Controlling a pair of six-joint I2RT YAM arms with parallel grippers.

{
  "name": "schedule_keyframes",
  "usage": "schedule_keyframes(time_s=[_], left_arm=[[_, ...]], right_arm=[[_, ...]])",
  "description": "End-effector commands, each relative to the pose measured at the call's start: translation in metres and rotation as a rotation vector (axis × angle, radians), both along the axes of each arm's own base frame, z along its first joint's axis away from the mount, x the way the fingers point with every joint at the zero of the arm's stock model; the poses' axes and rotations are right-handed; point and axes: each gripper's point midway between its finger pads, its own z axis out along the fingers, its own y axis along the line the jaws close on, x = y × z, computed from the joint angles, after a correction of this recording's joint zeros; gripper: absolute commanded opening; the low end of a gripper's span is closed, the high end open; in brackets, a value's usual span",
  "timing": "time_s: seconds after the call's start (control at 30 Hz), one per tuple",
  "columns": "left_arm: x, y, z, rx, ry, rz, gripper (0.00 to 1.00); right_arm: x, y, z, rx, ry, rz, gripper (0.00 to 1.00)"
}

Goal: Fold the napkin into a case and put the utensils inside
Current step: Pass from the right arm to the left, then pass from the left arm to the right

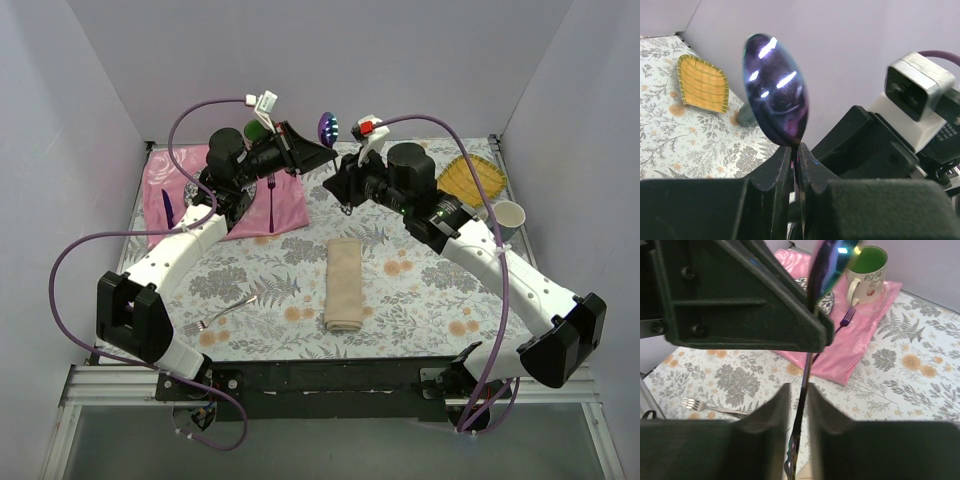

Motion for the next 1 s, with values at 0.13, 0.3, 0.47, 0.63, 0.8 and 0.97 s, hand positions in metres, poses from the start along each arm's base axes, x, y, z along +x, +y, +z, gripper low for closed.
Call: schedule_keyframes(time_s=[0.13, 0.3, 0.47, 0.63, 0.8, 0.97], left_arm=[[-0.017, 0.017, 0.017, -0.077, -0.037, -0.111, 0.0], [-0.035, 0.02, 0.026, -0.081, -0.105, -0.178, 0.0], [-0.006, 0.023, 0.013, -0.02, -0.001, -0.031, 0.0], [-0.018, 0.019, 0.014, -0.077, -0.039, -0.1, 0.0], [0.023, 0.015, 0.0, 0.084, 0.027, 0.141, 0.0], [0.02, -0.01, -0.036, 0.267, 0.061, 0.262, 0.0]], right_arm=[[-0.03, -0.006, 0.07, 0.097, -0.109, 0.247, 0.57], [-0.022, -0.037, 0.073, 0.154, -0.017, 0.332, 0.66], [-0.013, -0.055, 0.079, 0.089, -0.075, 0.321, 0.64], [-0.03, -0.04, 0.072, 0.12, 0.02, 0.469, 0.59], [-0.006, -0.051, 0.053, 0.045, -0.001, 0.254, 0.68], [0.025, -0.054, 0.034, -0.098, -0.055, 0.034, 0.6]])
